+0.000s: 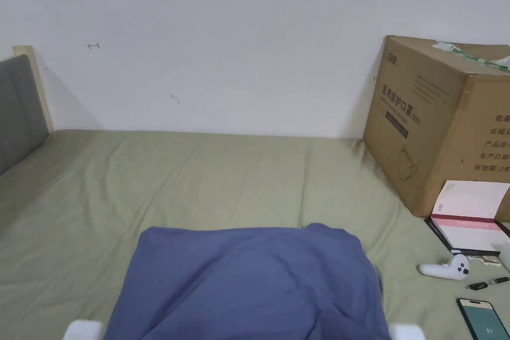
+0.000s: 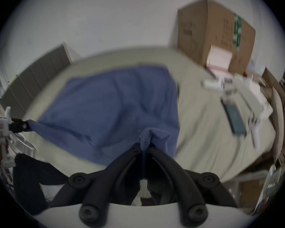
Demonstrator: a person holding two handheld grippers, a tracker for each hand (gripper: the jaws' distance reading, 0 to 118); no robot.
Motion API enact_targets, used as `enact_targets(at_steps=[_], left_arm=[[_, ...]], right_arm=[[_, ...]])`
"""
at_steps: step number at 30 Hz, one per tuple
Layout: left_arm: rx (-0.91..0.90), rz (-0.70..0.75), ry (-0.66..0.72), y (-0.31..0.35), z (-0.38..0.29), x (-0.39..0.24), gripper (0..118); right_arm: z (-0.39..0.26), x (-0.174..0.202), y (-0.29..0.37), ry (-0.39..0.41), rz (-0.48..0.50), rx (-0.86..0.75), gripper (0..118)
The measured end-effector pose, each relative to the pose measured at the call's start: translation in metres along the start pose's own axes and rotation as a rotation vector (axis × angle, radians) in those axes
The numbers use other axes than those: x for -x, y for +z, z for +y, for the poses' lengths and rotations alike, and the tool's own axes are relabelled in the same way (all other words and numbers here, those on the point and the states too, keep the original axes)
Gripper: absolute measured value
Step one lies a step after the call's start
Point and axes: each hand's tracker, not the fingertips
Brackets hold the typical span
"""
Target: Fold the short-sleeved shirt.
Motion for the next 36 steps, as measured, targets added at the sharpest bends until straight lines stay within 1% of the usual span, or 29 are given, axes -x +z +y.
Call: enact_targets(at_steps=[1,3,4,5,6,7,8,9,11,12,13,14,15,16,17,18,19,20,21,22,23,24,26,28,29,31,32,34,36], left_arm=[[0.01,0.013,0.007,-0.007,-0.006,0.0,2],[0.008,-0.011,0.037,-0.014,-0.009,0.006,3],[-0.015,-0.016,0.042,-0.018,-0.01,0.01,9],[-0.041,-0.013,0.034,-0.015,-0.009,0.012,49],[-0.082,0.009,0.016,-0.008,-0.007,0.014,96],[-0.13,0.005,0.02,0.001,-0.006,0.016,118],[-0.198,-0.018,0.032,0.016,-0.013,0.014,112],[-0.36,-0.073,0.053,0.042,-0.016,0.018,108],[-0.438,-0.088,0.068,0.08,-0.021,0.02,109],[-0.547,-0.102,0.057,0.111,-0.031,0.006,110],[-0.638,-0.115,0.037,0.129,-0.037,0.004,110],[-0.66,-0.1,0.007,0.14,-0.04,0.001,107],[-0.686,-0.066,-0.016,0.151,-0.045,-0.003,96],[-0.735,-0.046,-0.03,0.159,-0.052,-0.012,72],[-0.792,-0.042,-0.036,0.166,-0.06,-0.016,39],[-0.822,-0.008,-0.039,0.17,-0.066,-0.021,39],[-0.83,0.041,-0.057,0.169,-0.071,-0.026,28],[-0.835,0.049,-0.071,0.163,-0.076,-0.032,4],[-0.82,0.01,-0.061,0.16,-0.08,-0.032,4],[-0.73,-0.05,-0.052,0.157,-0.079,-0.032,3],[-0.651,-0.037,-0.054,0.151,-0.079,-0.034,3],[-0.608,0.001,-0.074,0.139,-0.08,-0.035,3],[-0.508,-0.009,-0.071,0.122,-0.081,-0.029,3],[-0.406,-0.053,-0.02,0.099,-0.077,-0.019,5],[-0.37,-0.069,-0.007,0.09,-0.075,-0.015,25],[-0.328,-0.076,0.03,0.066,-0.072,-0.006,106],[-0.275,-0.078,0.031,0.05,-0.069,-0.002,118],[-0.281,-0.056,0.034,0.035,-0.062,0.001,113],[-0.239,-0.041,0.031,0.016,-0.054,0.004,114]], right_arm=[[-0.006,0.001,-0.006,0.002,-0.035,0.012,4],[-0.001,0.001,-0.007,-0.098,-0.014,0.0,9],[0.003,0.001,-0.005,-0.107,-0.025,-0.01,26],[0.007,0.001,-0.002,-0.104,-0.03,-0.011,71],[0.013,0.0,0.009,-0.11,-0.017,-0.021,103],[0.015,0.002,0.022,-0.108,0.025,-0.081,115],[0.016,0.007,0.037,-0.087,0.049,-0.16,115],[0.017,0.014,0.058,-0.047,0.058,-0.258,115],[0.011,0.025,0.099,0.02,0.124,-0.427,115],[0.005,0.033,0.12,0.05,0.146,-0.54,115],[-0.002,0.042,0.137,0.089,0.142,-0.633,114],[-0.009,0.049,0.151,0.11,0.138,-0.689,111],[-0.014,0.055,0.162,0.129,0.145,-0.731,101],[-0.018,0.06,0.169,0.134,0.15,-0.765,82],[-0.022,0.066,0.175,0.135,0.148,-0.792,49],[-0.024,0.072,0.175,0.149,0.125,-0.79,49],[-0.025,0.079,0.174,0.173,0.069,-0.778,37],[-0.027,0.084,0.173,0.196,0.003,-0.765,10],[-0.029,0.086,0.173,0.201,0.009,-0.762,7],[-0.028,0.085,0.17,0.191,0.07,-0.743,7],[-0.028,0.086,0.169,0.167,0.089,-0.714,7],[-0.03,0.088,0.168,0.168,0.071,-0.715,7],[-0.031,0.087,0.165,0.18,0.072,-0.705,7],[-0.032,0.085,0.161,0.161,0.085,-0.665,7],[-0.032,0.084,0.158,0.144,0.09,-0.649,7],[-0.032,0.08,0.15,0.117,0.079,-0.602,7],[-0.033,0.078,0.147,0.1,0.082,-0.59,7],[-0.032,0.075,0.141,0.075,0.081,-0.56,7],[-0.03,0.071,0.133,0.066,0.06,-0.513,7]])
